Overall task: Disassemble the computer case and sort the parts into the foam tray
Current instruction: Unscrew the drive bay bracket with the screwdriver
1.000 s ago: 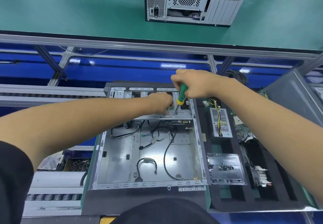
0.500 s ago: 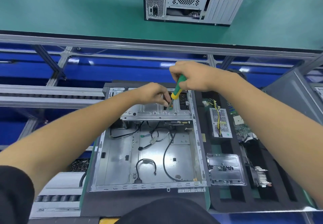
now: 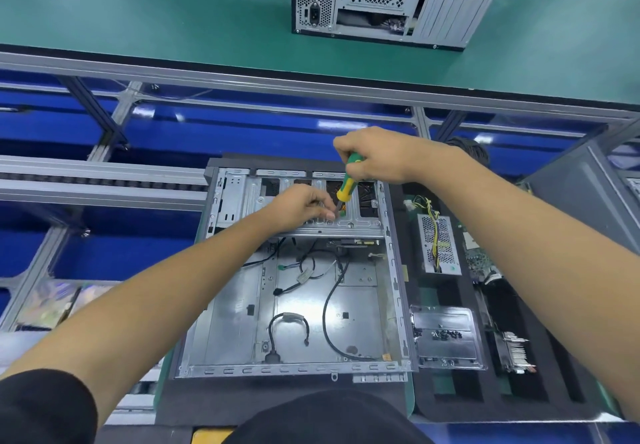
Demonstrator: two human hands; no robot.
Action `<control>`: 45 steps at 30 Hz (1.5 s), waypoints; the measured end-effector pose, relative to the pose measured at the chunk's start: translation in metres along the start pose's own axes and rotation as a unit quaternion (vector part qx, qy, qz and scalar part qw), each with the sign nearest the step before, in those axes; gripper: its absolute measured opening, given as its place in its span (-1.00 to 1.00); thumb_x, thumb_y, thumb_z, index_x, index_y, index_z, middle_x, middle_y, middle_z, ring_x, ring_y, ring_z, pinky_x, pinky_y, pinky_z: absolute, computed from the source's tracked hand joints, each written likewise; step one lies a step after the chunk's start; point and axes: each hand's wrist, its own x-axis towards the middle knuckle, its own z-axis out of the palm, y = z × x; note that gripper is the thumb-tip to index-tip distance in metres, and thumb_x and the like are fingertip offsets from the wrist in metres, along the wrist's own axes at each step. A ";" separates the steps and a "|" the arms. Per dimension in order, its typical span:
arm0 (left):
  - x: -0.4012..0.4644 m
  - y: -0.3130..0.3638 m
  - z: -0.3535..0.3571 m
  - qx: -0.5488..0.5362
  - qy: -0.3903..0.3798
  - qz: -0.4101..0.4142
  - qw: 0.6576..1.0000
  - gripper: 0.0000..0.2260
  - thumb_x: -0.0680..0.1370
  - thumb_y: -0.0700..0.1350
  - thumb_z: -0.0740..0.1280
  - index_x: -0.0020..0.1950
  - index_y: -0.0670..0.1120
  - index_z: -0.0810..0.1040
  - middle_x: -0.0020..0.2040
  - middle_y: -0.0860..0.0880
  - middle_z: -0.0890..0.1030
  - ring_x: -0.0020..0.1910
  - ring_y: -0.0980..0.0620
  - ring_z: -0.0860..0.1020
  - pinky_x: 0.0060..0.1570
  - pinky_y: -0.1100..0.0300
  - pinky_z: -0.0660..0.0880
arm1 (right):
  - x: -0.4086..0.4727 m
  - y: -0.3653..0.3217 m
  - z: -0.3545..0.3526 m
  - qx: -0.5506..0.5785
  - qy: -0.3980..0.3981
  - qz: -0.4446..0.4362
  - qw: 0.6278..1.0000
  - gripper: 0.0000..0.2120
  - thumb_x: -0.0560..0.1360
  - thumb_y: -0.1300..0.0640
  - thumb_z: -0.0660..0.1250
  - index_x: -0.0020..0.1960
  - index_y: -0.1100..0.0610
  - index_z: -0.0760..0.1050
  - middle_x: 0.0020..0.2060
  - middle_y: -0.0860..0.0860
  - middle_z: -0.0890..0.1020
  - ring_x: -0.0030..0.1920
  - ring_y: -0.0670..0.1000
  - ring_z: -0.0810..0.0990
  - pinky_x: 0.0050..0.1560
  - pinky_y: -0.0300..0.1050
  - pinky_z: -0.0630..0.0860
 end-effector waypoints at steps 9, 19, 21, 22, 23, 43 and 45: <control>0.000 -0.008 0.002 0.026 0.011 0.015 0.999 -0.96 0.58 -0.04 0.46 -0.05 0.09 0.71 -0.09 0.07 0.73 -0.07 0.05 0.67 0.05 -0.12 0.59 | 0.004 -0.004 -0.002 0.007 -0.010 0.031 0.999 -0.85 0.49 0.09 0.32 -0.17 0.07 0.36 -0.30 0.04 0.49 -0.33 0.07 0.38 -0.30 -0.03 0.33; -0.001 -0.003 -0.003 0.063 -0.003 0.032 0.997 -0.93 0.61 -0.05 0.42 -0.05 0.08 0.68 -0.08 0.01 0.72 -0.37 0.15 0.49 -0.28 0.16 0.45 | 0.005 -0.013 -0.003 -0.016 -0.010 0.066 0.998 -0.78 0.57 -0.03 0.26 -0.16 0.09 0.39 -0.33 0.03 0.50 -0.35 0.08 0.40 -0.34 -0.08 0.28; -0.002 -0.005 0.000 0.054 0.011 0.029 0.998 -0.97 0.59 -0.04 0.45 -0.04 0.07 0.68 -0.08 0.03 0.72 -0.29 0.05 0.56 -0.19 0.06 0.52 | 0.004 -0.019 -0.005 -0.052 -0.031 0.071 0.996 -0.76 0.61 -0.07 0.17 -0.17 0.04 0.37 -0.30 0.03 0.50 -0.32 0.08 0.43 -0.31 -0.05 0.27; -0.003 -0.008 0.002 0.048 0.020 0.029 0.998 -0.99 0.57 -0.05 0.47 -0.03 0.06 0.69 -0.07 0.04 0.73 -0.26 0.01 0.58 -0.14 0.03 0.55 | 0.003 -0.021 -0.006 -0.078 -0.039 0.059 0.994 -0.80 0.61 -0.03 0.14 -0.16 0.01 0.35 -0.28 0.02 0.50 -0.30 0.07 0.44 -0.30 -0.04 0.27; -0.004 -0.010 0.005 0.045 0.029 0.028 0.998 -0.96 0.55 -0.04 0.50 -0.02 0.05 0.69 -0.07 0.03 0.73 -0.24 -0.01 0.58 -0.11 -0.01 0.56 | 0.003 -0.024 -0.007 -0.103 -0.045 0.044 0.993 -0.87 0.58 0.04 0.15 -0.14 -0.02 0.34 -0.25 -0.02 0.49 -0.28 0.06 0.44 -0.30 -0.04 0.26; -0.007 -0.017 0.009 -0.033 0.099 0.076 0.992 -0.96 0.54 -0.22 0.50 -0.03 -0.12 0.73 -0.12 0.15 0.67 -0.18 0.17 0.63 -0.12 0.38 0.50 | 0.004 -0.040 0.000 -0.257 0.010 -0.051 0.965 -0.92 0.59 -0.02 0.06 -0.01 -0.06 0.30 -0.30 -0.03 0.48 -0.34 -0.01 0.41 -0.38 -0.07 0.20; -0.008 -0.016 0.010 -0.039 0.106 0.082 0.990 -0.96 0.54 -0.24 0.49 -0.02 -0.15 0.72 -0.09 0.07 0.67 -0.17 0.19 0.63 -0.11 0.39 0.50 | 0.003 -0.041 -0.002 -0.245 -0.011 -0.046 0.968 -0.86 0.51 0.10 0.18 -0.02 -0.10 0.26 -0.26 -0.06 0.43 -0.35 0.00 0.40 -0.38 -0.09 0.18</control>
